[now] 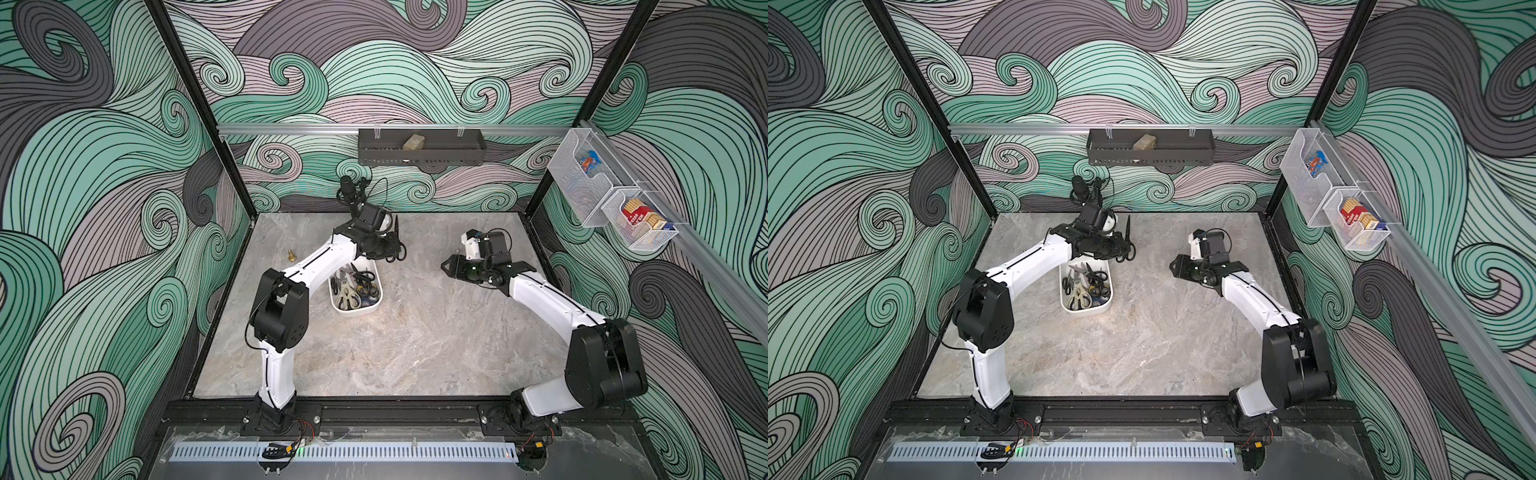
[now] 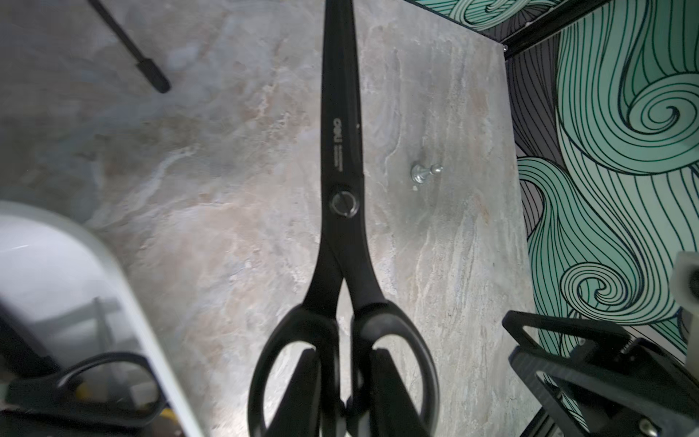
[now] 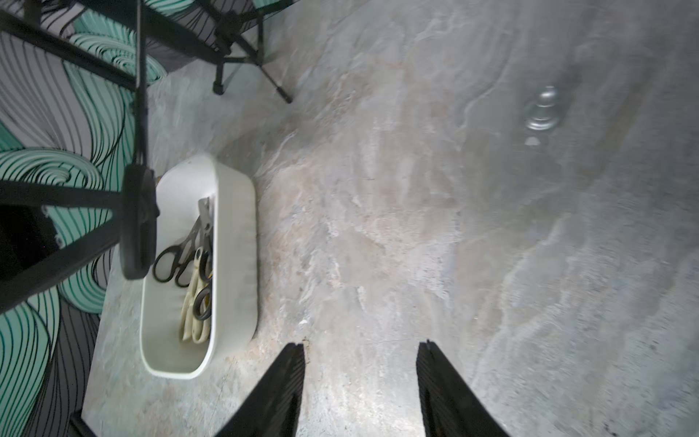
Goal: Take the scissors out of the storage box
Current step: Place the scissors at the center of the board.
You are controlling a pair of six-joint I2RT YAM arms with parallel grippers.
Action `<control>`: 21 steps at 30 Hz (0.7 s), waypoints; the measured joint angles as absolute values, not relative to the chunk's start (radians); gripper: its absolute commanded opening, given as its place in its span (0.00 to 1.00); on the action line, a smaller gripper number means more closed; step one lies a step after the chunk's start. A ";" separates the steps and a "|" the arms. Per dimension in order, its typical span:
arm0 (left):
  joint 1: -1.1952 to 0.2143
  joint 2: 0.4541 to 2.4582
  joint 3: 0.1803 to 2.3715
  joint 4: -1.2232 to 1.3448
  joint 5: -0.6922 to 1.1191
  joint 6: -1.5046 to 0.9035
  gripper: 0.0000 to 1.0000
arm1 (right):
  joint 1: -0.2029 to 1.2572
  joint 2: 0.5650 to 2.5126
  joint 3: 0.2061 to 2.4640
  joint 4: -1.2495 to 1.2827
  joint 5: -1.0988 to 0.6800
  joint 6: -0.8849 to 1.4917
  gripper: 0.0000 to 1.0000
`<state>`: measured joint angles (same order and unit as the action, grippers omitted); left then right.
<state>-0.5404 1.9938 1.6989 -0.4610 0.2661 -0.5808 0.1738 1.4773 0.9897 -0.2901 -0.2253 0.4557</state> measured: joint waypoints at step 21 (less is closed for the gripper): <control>-0.747 2.474 2.115 -0.433 0.141 -0.693 0.00 | 0.003 1.452 0.909 -0.292 -0.193 0.479 0.52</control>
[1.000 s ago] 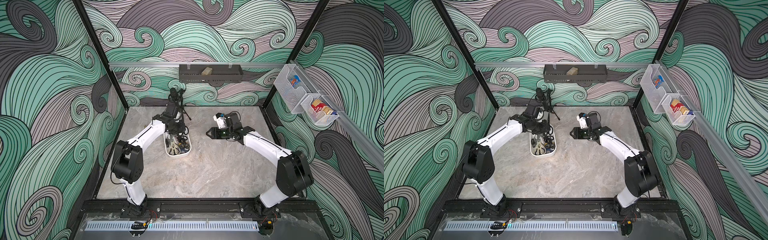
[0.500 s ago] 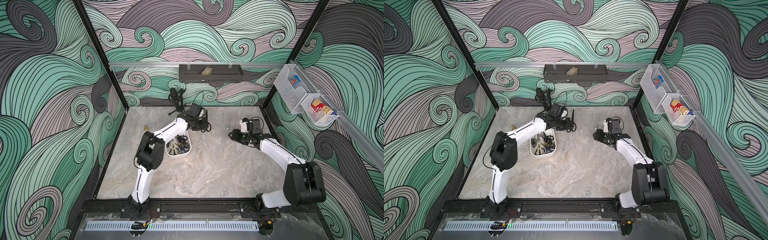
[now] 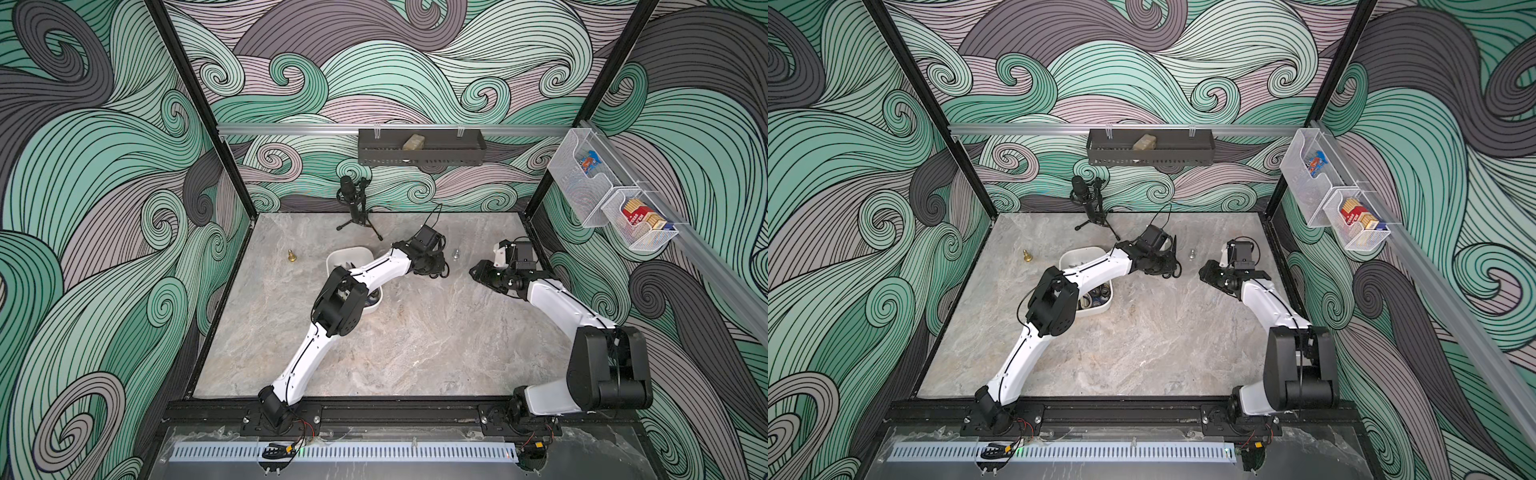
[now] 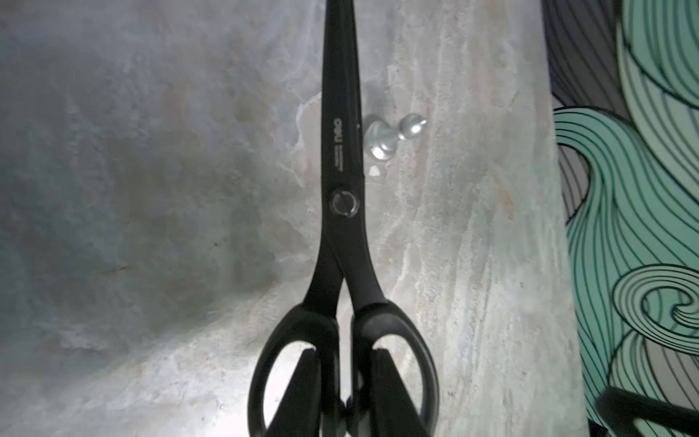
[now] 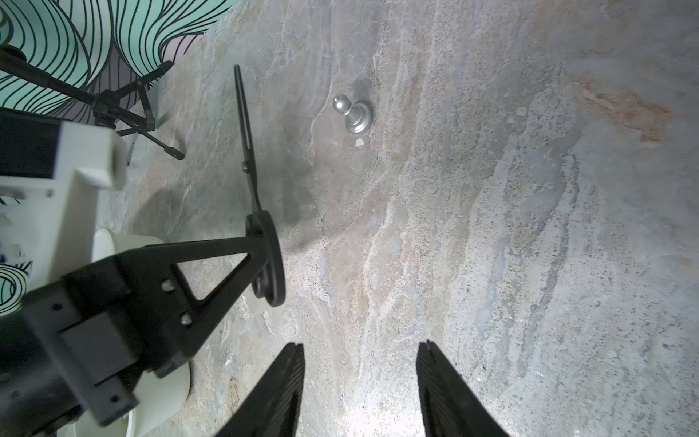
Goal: Take the scissors out of the storage box
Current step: Place the scissors at the center of the board.
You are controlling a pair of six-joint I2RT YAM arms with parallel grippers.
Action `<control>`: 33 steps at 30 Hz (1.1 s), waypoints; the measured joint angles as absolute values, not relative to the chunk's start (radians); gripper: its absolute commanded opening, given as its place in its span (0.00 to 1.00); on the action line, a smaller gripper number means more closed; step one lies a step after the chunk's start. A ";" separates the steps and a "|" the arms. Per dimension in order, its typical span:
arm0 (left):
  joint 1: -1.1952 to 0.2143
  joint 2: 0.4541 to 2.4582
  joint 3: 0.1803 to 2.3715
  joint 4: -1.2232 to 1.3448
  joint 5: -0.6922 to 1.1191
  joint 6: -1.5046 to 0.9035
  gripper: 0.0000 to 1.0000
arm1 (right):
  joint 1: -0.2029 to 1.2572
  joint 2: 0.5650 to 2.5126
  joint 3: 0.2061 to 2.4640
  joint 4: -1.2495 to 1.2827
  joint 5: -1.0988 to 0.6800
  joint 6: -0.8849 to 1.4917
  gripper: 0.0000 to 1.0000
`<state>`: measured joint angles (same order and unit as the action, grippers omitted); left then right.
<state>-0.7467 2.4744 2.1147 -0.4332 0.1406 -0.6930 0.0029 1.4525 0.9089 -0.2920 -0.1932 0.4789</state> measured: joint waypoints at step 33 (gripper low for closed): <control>-0.736 2.521 2.123 -0.376 0.162 -0.786 0.41 | 0.035 1.449 0.922 -0.302 -0.245 0.474 0.51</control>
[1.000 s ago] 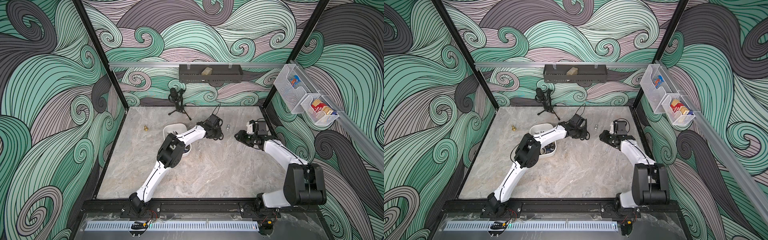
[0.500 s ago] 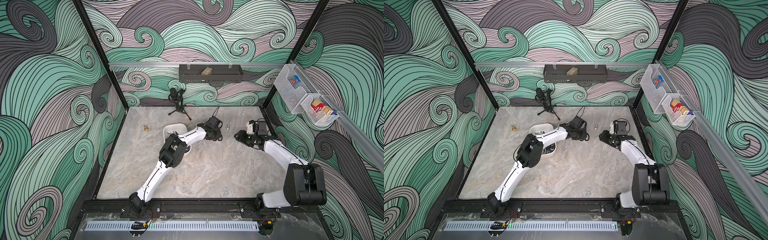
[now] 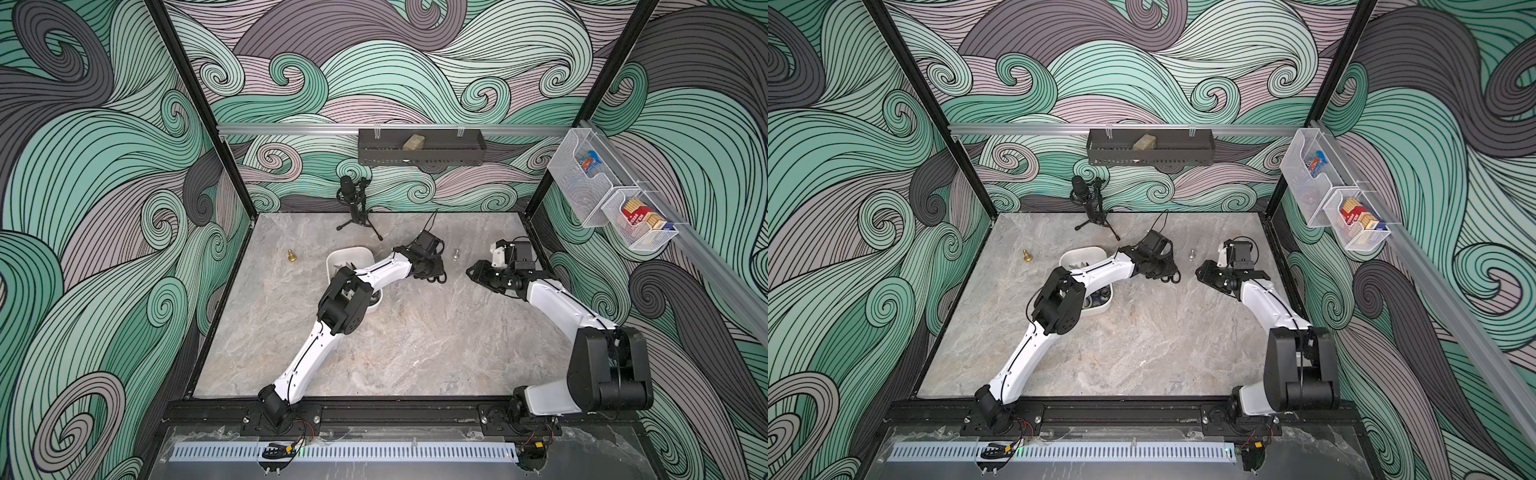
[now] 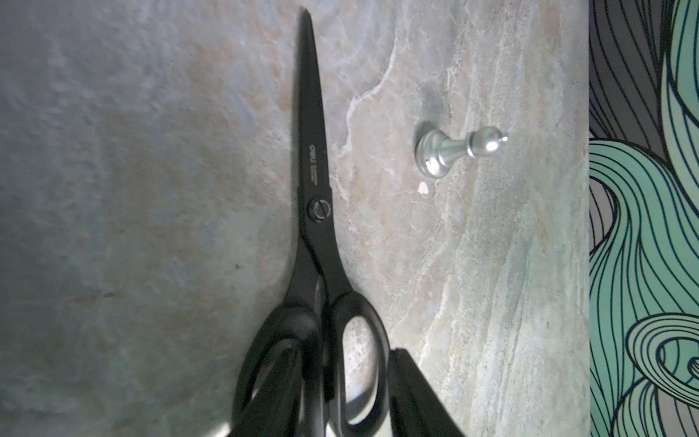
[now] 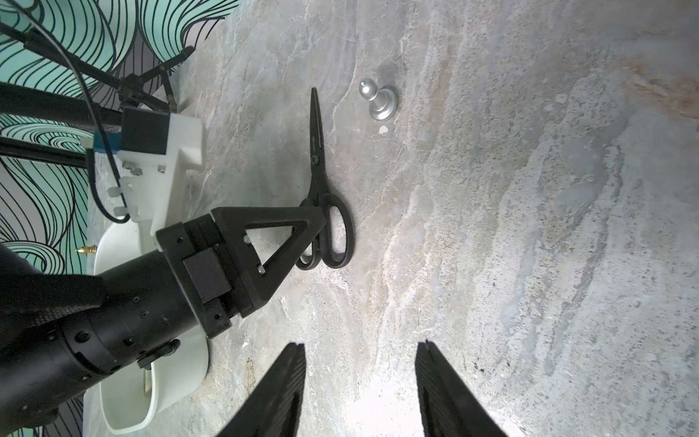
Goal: Take the scissors out of the storage box
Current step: Place the scissors at the center of the board, then pick up the scissors from the storage box.
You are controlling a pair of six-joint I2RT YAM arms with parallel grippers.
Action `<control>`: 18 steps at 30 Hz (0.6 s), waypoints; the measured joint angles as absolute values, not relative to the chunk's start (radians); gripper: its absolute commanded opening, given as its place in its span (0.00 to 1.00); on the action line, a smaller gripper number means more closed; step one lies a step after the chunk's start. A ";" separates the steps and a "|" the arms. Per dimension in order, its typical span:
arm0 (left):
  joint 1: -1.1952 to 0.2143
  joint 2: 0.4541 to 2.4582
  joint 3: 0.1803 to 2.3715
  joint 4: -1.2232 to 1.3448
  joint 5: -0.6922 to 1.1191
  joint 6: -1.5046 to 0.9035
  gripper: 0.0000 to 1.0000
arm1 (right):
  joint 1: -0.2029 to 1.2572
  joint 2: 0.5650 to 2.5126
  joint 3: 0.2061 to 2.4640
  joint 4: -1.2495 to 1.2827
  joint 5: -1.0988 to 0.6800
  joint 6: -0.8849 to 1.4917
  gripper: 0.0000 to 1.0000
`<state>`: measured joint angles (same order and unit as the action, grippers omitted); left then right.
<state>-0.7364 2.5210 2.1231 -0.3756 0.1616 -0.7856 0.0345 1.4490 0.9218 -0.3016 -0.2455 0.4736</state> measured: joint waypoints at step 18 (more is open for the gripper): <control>-0.461 1.816 1.477 -0.482 0.203 -0.611 0.38 | 0.292 1.520 1.075 -0.303 -0.238 0.452 0.51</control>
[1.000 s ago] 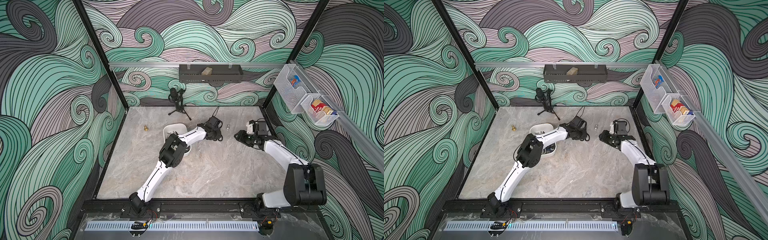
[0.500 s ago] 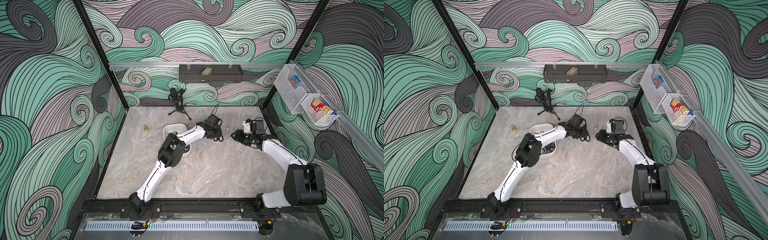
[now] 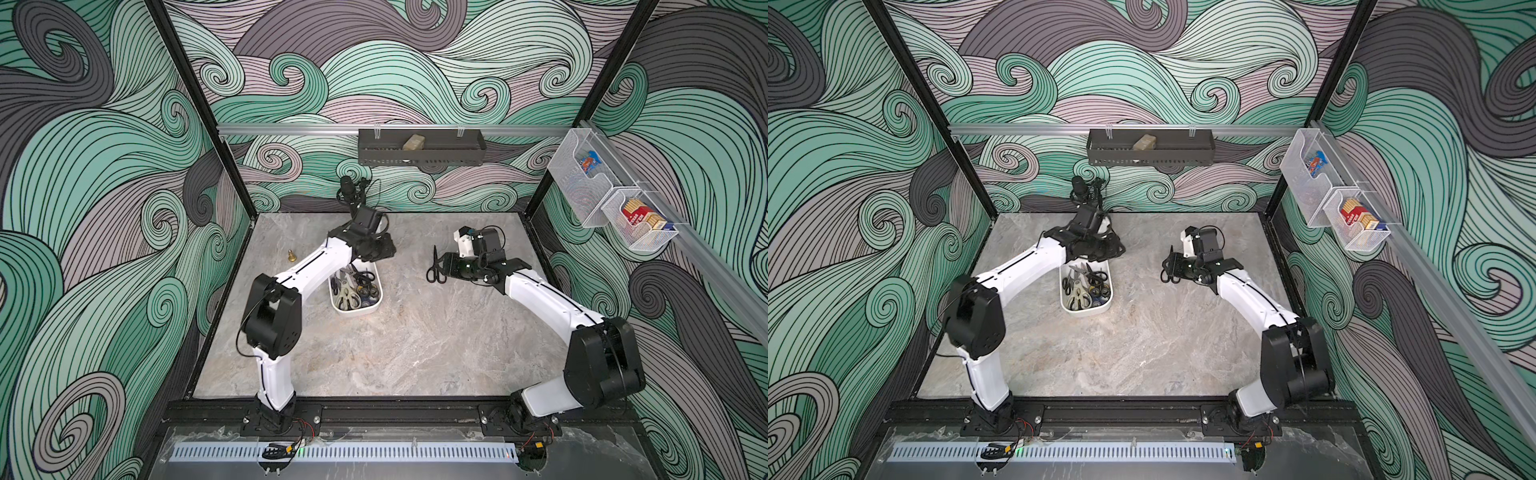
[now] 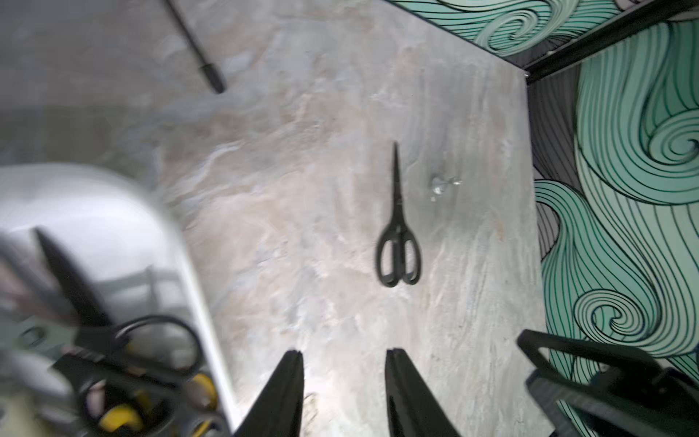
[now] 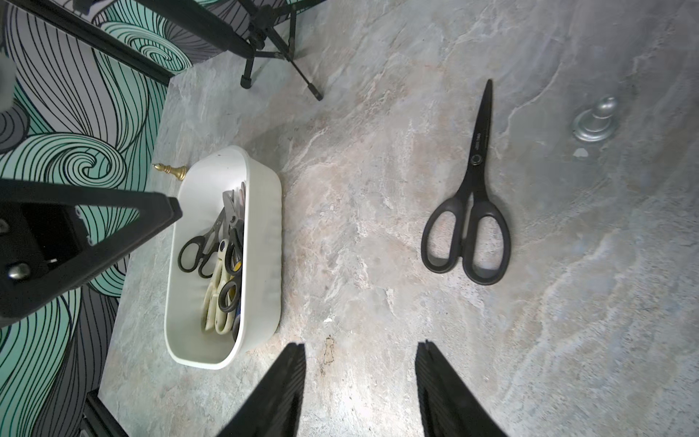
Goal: Take the scissors out of the storage box
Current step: Pick up the scissors from the storage box.
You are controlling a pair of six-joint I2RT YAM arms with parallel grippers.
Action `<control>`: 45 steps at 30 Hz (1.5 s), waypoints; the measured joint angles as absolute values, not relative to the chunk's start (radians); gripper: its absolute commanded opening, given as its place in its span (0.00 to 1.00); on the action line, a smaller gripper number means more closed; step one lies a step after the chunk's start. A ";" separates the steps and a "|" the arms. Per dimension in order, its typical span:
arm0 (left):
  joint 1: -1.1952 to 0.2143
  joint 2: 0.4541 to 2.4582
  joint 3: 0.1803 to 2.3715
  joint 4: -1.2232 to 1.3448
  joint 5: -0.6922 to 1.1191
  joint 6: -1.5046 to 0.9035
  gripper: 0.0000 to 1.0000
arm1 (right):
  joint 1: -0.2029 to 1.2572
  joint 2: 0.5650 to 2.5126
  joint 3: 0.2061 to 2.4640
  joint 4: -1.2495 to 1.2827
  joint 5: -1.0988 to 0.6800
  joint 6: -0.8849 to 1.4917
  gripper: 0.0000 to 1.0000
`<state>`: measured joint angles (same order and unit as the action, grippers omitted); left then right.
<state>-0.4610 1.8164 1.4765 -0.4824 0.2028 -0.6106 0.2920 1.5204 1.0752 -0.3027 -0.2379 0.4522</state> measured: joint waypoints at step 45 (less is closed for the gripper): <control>-0.211 1.813 0.914 0.199 0.611 -0.833 0.34 | 0.329 1.548 1.069 -0.310 -0.263 0.456 0.52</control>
